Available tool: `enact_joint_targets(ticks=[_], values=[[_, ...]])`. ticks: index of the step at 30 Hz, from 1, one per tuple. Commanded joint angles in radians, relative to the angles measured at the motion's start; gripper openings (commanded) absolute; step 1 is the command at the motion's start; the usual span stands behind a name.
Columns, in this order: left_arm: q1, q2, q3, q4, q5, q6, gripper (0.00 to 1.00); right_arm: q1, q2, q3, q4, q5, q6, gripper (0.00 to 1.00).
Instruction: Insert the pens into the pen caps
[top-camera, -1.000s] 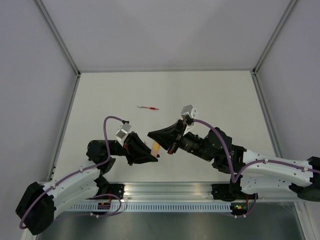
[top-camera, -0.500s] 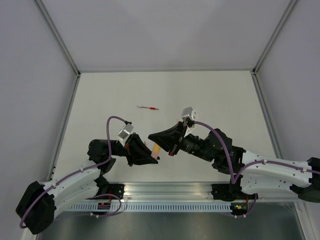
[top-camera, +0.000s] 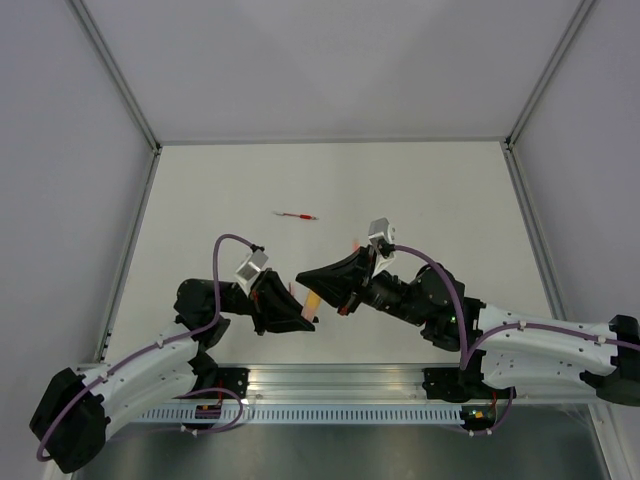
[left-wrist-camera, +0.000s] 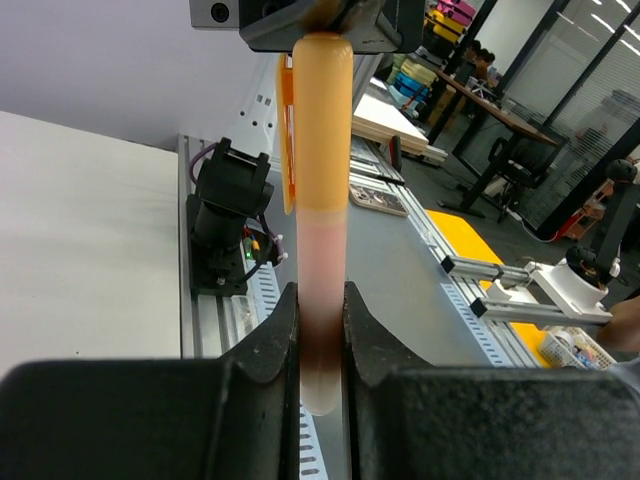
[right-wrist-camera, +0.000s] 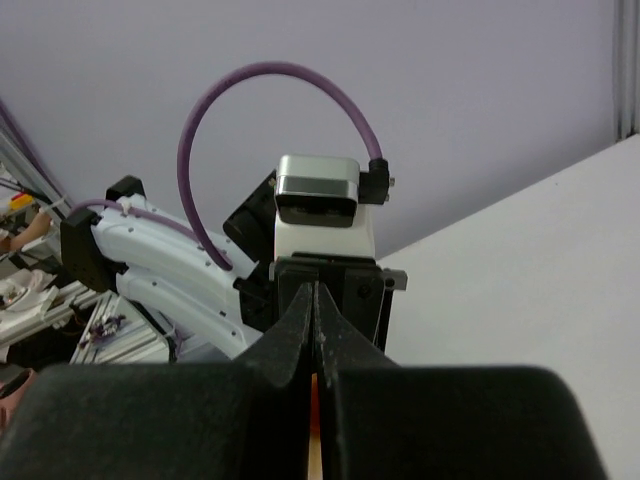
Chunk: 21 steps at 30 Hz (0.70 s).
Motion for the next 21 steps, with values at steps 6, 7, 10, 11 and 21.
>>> enact_joint_targets(ticks=[6, 7, 10, 11, 21], values=[[0.007, -0.001, 0.101, 0.134, -0.305, 0.061, 0.02, 0.049, 0.095, -0.154, -0.281, -0.170, 0.068, 0.00], [0.007, 0.013, 0.102, 0.140, -0.302, 0.059, 0.02, 0.049, 0.083, -0.157, -0.284, -0.167, 0.071, 0.00], [0.007, 0.028, 0.101, 0.161, -0.299, 0.050, 0.02, 0.047, 0.043, -0.163, -0.320, -0.129, 0.072, 0.00], [0.007, 0.031, 0.098, 0.161, -0.299, 0.048, 0.02, 0.047, 0.029, -0.160, -0.334, -0.103, 0.075, 0.00], [0.007, 0.017, 0.056, -0.128, -0.392, 0.134, 0.02, -0.008, -0.135, 0.283, -0.724, 0.790, 0.053, 0.00]])
